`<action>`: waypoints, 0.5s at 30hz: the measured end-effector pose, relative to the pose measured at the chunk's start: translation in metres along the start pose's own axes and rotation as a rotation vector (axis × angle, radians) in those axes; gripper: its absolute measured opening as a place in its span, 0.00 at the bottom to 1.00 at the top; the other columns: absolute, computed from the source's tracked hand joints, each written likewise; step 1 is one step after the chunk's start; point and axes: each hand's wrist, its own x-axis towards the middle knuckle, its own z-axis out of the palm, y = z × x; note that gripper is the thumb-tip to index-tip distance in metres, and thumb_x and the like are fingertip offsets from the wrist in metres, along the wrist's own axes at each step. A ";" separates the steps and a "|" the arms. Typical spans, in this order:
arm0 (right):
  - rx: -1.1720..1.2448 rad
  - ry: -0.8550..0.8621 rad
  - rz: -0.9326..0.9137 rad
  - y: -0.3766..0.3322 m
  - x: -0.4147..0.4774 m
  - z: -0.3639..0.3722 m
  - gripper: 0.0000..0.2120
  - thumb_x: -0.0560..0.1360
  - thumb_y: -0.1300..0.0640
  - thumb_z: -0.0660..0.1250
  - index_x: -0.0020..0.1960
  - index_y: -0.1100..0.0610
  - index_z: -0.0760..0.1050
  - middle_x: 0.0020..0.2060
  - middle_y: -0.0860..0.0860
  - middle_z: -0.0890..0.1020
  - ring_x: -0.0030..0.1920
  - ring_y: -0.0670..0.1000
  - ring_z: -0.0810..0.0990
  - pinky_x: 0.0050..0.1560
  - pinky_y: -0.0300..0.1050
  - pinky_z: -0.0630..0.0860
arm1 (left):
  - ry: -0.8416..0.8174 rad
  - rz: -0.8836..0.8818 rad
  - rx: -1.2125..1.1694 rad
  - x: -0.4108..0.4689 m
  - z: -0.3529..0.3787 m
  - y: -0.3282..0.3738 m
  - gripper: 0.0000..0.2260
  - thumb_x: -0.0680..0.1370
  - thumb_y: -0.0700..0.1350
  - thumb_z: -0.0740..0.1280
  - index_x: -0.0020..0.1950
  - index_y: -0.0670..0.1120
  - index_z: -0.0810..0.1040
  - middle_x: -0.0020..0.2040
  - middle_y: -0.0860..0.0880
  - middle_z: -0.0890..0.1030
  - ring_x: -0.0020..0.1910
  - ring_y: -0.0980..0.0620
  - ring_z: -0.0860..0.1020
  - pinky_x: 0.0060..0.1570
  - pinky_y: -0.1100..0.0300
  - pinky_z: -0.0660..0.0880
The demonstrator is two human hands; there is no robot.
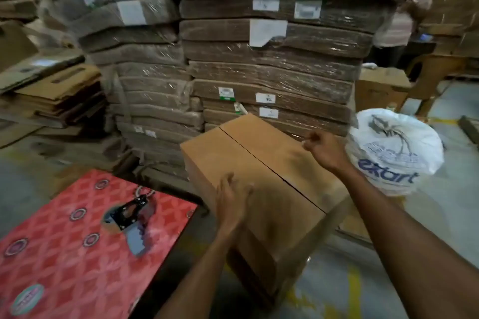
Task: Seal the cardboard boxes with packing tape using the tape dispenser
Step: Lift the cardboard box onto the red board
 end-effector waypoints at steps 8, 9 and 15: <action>-0.278 -0.192 0.335 0.119 0.013 -0.003 0.32 0.74 0.38 0.67 0.71 0.57 0.70 0.58 0.58 0.81 0.55 0.60 0.81 0.60 0.59 0.77 | 0.151 -0.449 -0.199 -0.039 0.079 -0.123 0.57 0.55 0.78 0.73 0.77 0.52 0.63 0.69 0.48 0.76 0.66 0.45 0.76 0.67 0.44 0.74; -0.320 -0.188 0.325 0.131 0.016 -0.002 0.33 0.75 0.38 0.67 0.71 0.58 0.69 0.61 0.60 0.80 0.60 0.62 0.79 0.63 0.59 0.75 | 0.150 -0.446 -0.224 -0.048 0.083 -0.110 0.56 0.57 0.73 0.75 0.78 0.52 0.61 0.68 0.49 0.77 0.64 0.46 0.78 0.66 0.44 0.75; -0.343 -0.192 0.443 0.159 0.022 -0.004 0.36 0.73 0.31 0.64 0.67 0.59 0.71 0.59 0.59 0.81 0.56 0.61 0.79 0.59 0.56 0.75 | 0.229 -0.396 -0.299 -0.062 0.103 -0.074 0.56 0.54 0.60 0.79 0.79 0.55 0.60 0.64 0.50 0.79 0.59 0.49 0.80 0.64 0.46 0.77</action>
